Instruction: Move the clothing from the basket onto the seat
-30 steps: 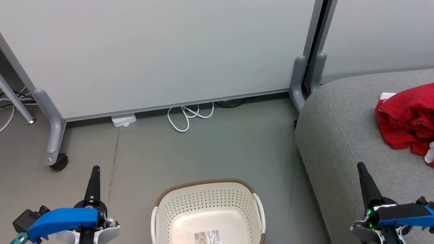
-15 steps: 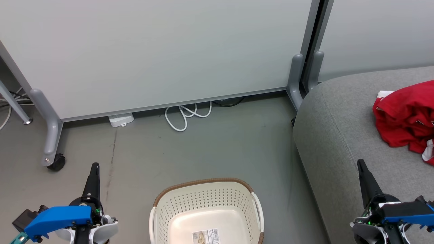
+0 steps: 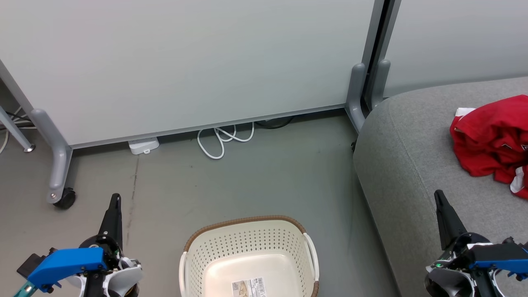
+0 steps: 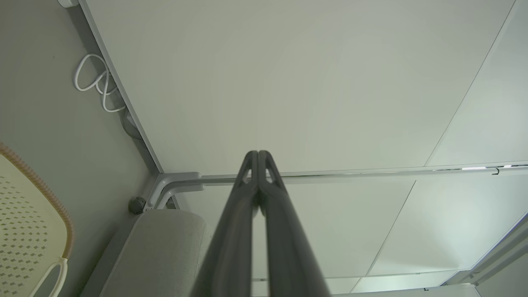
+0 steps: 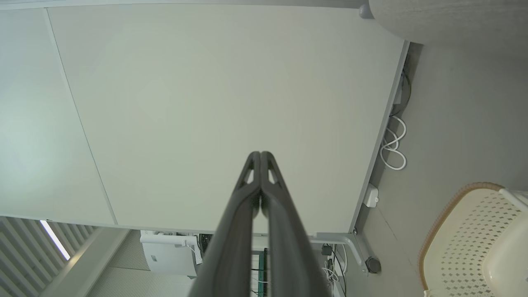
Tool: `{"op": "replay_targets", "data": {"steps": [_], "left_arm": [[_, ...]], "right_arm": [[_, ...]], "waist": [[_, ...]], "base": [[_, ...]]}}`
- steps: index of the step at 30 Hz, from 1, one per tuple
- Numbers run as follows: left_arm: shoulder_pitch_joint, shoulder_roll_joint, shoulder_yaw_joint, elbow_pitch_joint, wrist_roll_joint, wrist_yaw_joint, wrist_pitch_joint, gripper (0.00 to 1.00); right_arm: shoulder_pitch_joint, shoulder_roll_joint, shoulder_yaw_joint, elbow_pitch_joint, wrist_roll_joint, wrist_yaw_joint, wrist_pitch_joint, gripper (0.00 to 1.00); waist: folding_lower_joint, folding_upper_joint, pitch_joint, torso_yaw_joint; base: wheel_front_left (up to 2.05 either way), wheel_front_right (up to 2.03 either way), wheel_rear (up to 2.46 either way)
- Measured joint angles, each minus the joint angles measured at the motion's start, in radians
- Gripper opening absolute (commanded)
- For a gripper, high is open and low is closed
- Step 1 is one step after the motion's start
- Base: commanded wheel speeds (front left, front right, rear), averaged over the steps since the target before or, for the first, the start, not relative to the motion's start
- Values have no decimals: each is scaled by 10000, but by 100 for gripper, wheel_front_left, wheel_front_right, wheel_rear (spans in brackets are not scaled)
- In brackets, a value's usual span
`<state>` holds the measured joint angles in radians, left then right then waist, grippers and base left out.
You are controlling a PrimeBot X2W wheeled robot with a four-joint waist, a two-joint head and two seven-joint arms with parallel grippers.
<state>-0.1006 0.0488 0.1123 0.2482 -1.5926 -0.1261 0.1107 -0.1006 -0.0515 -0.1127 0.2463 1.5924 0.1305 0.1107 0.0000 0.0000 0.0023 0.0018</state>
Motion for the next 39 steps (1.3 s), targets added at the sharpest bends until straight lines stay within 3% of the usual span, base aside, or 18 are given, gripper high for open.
{"op": "replay_targets", "data": {"steps": [39], "left_arm": [[-34, 0, 13, -10, -192, -31, 33, 0]], "right_arm": [[-30, 0, -10, -2, 192, 0, 27, 0]], "waist": [[0, 0, 8, -18]], "base": [[0, 0, 0]]}}
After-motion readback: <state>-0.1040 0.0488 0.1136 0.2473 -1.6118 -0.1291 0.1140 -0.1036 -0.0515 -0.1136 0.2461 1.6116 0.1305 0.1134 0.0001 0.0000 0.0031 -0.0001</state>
